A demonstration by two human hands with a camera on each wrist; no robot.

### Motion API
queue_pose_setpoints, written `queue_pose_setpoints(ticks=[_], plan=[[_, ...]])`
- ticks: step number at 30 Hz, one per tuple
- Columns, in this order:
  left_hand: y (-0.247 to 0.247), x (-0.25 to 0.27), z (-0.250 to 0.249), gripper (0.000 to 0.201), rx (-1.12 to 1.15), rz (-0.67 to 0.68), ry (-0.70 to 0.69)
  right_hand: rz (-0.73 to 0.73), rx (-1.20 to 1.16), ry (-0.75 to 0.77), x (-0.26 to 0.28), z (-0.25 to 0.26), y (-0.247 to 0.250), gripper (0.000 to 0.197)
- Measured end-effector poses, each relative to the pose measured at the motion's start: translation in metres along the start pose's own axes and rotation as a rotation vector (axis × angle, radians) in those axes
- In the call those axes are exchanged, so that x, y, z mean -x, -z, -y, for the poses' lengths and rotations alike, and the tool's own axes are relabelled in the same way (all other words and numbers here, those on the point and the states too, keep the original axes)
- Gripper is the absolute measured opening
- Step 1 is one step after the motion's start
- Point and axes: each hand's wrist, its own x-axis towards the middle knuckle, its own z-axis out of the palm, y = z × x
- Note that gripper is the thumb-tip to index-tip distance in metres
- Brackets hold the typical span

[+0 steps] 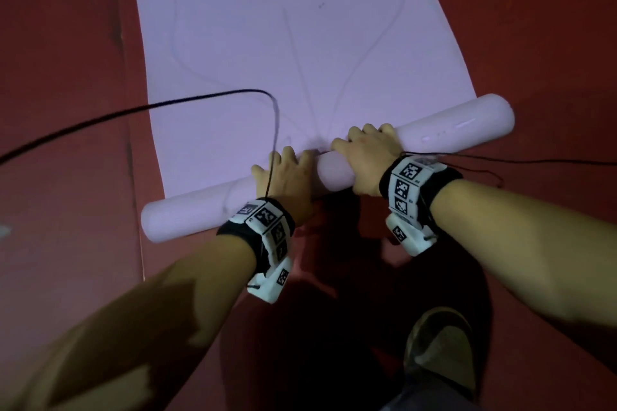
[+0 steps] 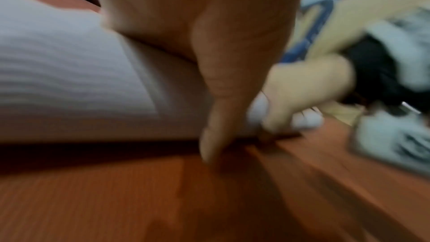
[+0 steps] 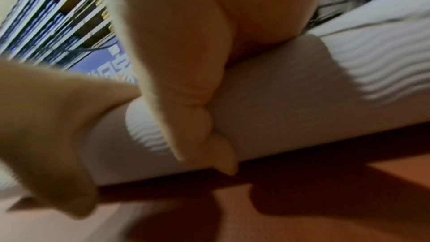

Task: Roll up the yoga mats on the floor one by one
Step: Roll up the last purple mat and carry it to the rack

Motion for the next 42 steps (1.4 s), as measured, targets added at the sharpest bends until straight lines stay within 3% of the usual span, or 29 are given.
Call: queue_pose_setpoints(ticks=[4, 11, 19, 23, 30, 34, 38, 42], plan=[[0.006, -0.013, 0.007, 0.080, 0.073, 0.058, -0.008, 0.082, 0.003, -0.004, -0.007, -0.002, 0.011, 0.075], [0.021, -0.032, 0.015, 0.076, 0.133, 0.190, -0.017, -0.110, 0.056, -0.016, 0.000, 0.005, -0.002, 0.069], [0.001, -0.013, 0.005, 0.079, 0.014, -0.073, 0.029, -0.014, 0.030, 0.004, -0.013, 0.000, 0.009, 0.073], [0.009, -0.023, 0.009, 0.072, 0.075, -0.013, 0.031, 0.010, 0.015, 0.018, -0.016, -0.003, 0.015, 0.074], [0.022, -0.039, 0.020, 0.072, 0.154, 0.094, 0.001, -0.153, 0.083, -0.003, -0.009, -0.001, 0.000, 0.074], [0.017, -0.034, 0.018, 0.073, 0.116, -0.003, -0.005, -0.140, 0.049, 0.000, -0.017, -0.002, 0.006, 0.069], [0.001, -0.022, 0.016, 0.072, 0.025, -0.201, 0.044, -0.095, 0.036, 0.010, -0.026, -0.003, 0.012, 0.070], [0.002, -0.025, 0.018, 0.071, 0.042, -0.174, 0.039, -0.108, 0.024, 0.023, -0.025, -0.005, 0.015, 0.072]])
